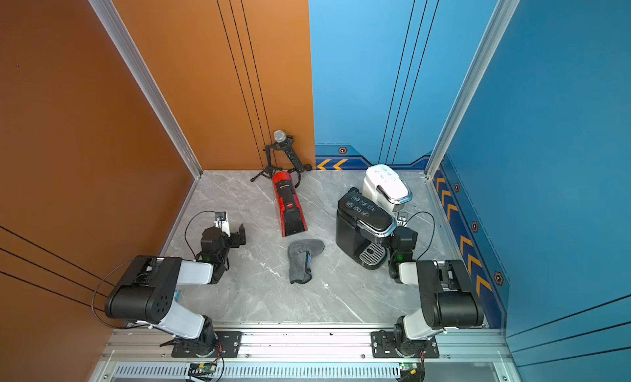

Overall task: Wipe the surface of a coffee machine
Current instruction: Pick up the cleaning item at the center of the board.

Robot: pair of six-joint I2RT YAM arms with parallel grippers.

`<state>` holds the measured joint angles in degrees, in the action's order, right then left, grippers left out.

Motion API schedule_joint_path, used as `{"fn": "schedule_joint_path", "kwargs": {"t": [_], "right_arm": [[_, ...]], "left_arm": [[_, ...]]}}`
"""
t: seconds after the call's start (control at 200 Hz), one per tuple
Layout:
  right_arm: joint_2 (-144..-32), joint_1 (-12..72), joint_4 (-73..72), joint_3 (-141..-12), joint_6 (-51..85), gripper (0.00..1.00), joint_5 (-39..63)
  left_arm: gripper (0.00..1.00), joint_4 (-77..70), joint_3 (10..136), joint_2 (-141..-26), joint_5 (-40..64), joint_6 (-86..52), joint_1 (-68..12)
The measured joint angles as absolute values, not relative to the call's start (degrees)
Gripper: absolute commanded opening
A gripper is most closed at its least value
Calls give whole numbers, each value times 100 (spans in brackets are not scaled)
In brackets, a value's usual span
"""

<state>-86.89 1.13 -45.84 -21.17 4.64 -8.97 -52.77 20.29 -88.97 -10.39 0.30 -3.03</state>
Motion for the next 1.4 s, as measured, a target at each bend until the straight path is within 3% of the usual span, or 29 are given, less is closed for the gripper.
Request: {"fn": "schedule_joint_path", "kwargs": {"t": [0.841, 1.076, 1.396], "right_arm": [[-8646, 113, -4512, -2117, 469, 100, -923], [-7065, -189, -1284, -3404, 1398, 100, -1164], [-4799, -519, 1236, -3546, 2386, 100, -779]], "left_arm": [[98, -5301, 2029, -8897, -1031, 69, -303], [98, -5304, 2029, -8897, -1050, 64, -303], [98, -5315, 2029, -8897, -1096, 67, -309]]}}
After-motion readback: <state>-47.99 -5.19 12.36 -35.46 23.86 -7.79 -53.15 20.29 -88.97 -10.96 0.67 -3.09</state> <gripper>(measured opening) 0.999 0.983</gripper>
